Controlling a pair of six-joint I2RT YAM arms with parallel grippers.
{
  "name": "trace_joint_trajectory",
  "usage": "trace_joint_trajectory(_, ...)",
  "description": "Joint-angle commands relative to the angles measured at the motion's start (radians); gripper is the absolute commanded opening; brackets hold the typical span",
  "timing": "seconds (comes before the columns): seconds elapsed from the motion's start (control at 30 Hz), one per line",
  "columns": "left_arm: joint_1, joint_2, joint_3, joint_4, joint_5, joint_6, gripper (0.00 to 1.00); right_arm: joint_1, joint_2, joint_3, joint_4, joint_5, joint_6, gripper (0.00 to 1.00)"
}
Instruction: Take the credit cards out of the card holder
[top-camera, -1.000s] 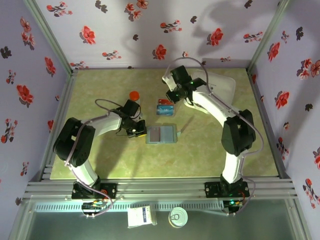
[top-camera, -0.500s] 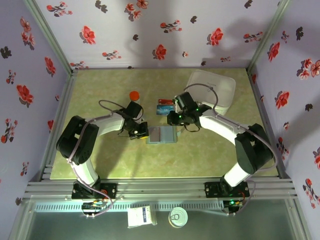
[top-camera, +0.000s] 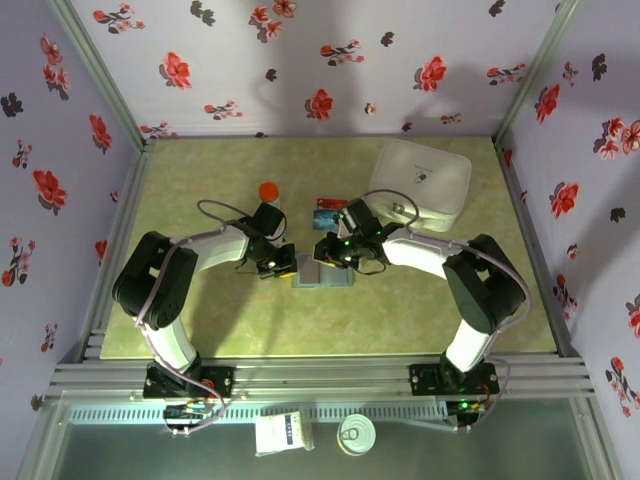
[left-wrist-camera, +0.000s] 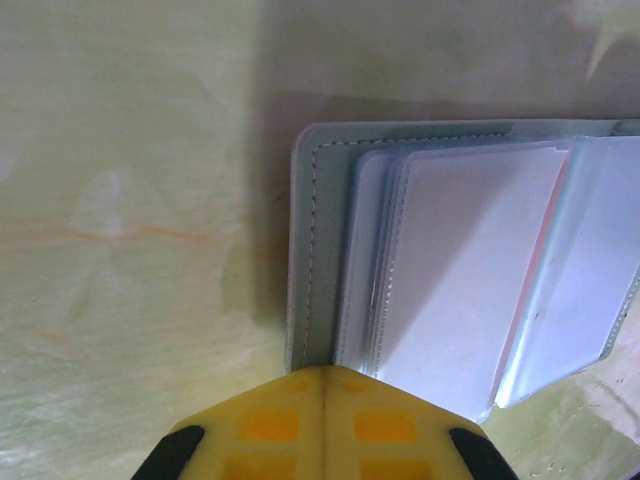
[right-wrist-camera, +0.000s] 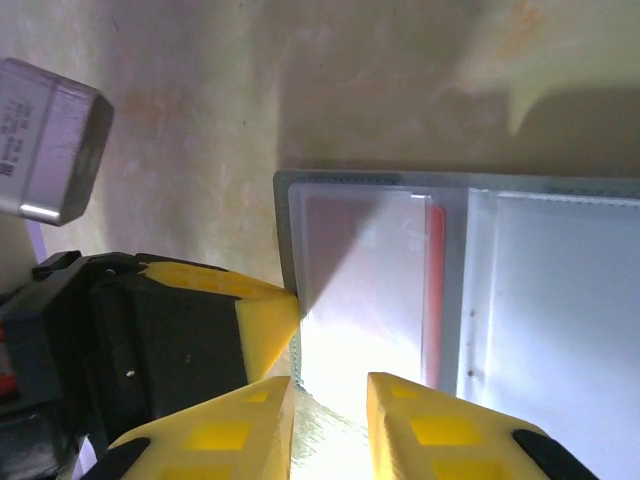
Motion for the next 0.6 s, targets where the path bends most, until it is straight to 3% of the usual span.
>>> trace_joint_trajectory(0.0, -0.003, 0.008, -0.011, 0.001, -0.008, 0.003, 0.02, 0.020, 0.037, 0.004, 0.053, -0.037, 0.042, 0.25)
trace_joint_trajectory(0.57, -0.002, 0.006, -0.031, 0.013, -0.010, 0.004, 0.01, 0.039, 0.148, 0.087, -0.068, 0.008, -0.024, 0.25)
